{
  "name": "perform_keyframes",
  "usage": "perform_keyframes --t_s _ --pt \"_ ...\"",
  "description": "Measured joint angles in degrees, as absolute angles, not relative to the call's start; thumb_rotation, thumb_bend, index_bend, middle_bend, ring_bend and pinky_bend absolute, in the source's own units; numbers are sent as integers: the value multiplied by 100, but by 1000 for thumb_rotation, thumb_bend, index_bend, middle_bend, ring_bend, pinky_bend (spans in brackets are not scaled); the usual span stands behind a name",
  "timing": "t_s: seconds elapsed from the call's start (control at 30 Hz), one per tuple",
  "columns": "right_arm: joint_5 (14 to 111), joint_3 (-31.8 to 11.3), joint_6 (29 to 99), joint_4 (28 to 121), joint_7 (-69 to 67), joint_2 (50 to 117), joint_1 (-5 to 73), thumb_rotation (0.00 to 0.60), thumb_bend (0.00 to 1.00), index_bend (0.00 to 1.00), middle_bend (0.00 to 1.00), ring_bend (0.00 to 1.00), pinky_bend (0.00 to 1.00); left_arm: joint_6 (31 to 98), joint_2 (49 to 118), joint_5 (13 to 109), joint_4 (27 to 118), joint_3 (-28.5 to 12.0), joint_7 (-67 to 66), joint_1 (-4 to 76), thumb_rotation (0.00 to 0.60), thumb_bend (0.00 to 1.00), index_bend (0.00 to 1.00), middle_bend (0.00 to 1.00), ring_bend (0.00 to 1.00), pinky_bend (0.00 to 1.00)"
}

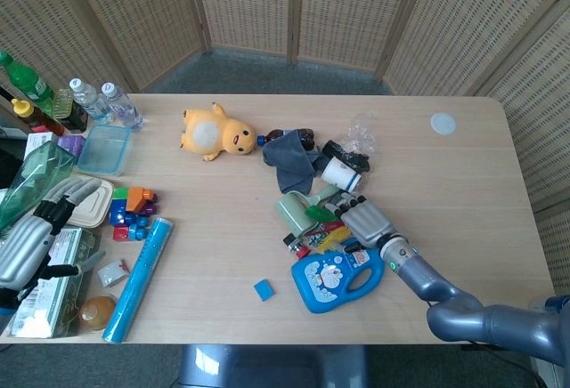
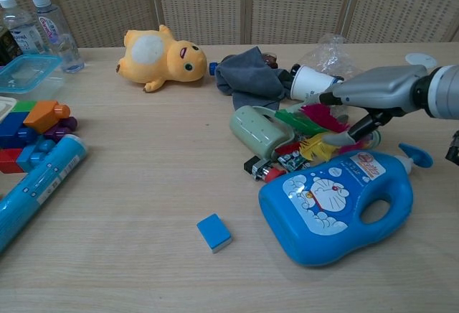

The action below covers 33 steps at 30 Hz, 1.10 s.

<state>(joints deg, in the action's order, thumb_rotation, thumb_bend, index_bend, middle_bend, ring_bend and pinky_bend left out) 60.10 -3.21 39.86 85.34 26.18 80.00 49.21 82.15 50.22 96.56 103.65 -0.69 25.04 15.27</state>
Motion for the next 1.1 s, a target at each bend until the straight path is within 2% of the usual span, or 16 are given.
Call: perform_keyframes --t_s 0.4,0.5,0.67,0.77,1.0,1.1 --pt "6130 -269 3947 7975 2398 8346 5007 205 436 0 134 0 0 8231 4980 9663 10368 -58 2580 1517 565 299 0 0 0 0" --pt "6203 -239 3983 7839 2317 8415 4968 218 450 26 132 0 0 8236 4964 9671 10377 -53 2606 1512 566 298 0 0 0 0" --pt "6385 -209 4095 7616 2138 8542 4878 296 495 105 132 7 19 8262 4940 9701 10395 -40 2637 1501 564 299 0 0 0 0" --pt "6512 -195 4190 7483 2050 8620 4820 365 527 139 151 35 60 8300 4920 9714 10411 -38 2643 1482 564 298 0 0 0 0" --pt "6845 -176 4406 7268 1770 8761 4682 555 607 307 281 188 228 8335 4900 9725 10426 -29 2684 1459 564 299 0 0 0 0" --pt "6964 -177 4489 7189 1639 8820 4624 599 618 365 304 232 277 8336 4902 9731 10417 -27 2711 1459 563 300 0 0 0 0"
